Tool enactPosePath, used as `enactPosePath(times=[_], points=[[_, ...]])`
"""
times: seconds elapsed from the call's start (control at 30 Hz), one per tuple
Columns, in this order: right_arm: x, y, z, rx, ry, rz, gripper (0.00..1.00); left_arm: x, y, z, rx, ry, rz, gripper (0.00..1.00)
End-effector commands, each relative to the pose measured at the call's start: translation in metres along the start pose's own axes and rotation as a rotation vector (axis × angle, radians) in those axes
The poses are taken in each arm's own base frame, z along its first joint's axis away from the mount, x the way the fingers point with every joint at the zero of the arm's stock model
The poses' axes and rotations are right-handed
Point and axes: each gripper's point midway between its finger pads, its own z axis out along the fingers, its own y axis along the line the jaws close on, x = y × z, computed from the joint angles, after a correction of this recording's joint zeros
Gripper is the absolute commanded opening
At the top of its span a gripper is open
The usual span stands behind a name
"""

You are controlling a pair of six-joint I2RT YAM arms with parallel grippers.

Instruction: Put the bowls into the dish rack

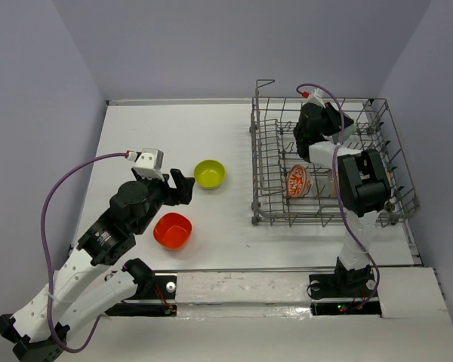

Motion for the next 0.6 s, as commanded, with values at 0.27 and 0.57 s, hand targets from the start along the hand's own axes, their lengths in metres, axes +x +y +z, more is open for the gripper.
enactPosePath(times=[0.27, 0.57], points=[[0.002, 0.044, 0.009, -0.078, -0.031, -0.052, 0.2, -0.006, -0.002, 0.002, 0.014, -0.029, 0.008, 0.86], [0.003, 0.054, 0.011, -0.074, -0.011, -0.064, 0.28, -0.005, -0.002, 0.003, 0.013, -0.025, 0.009, 0.87]])
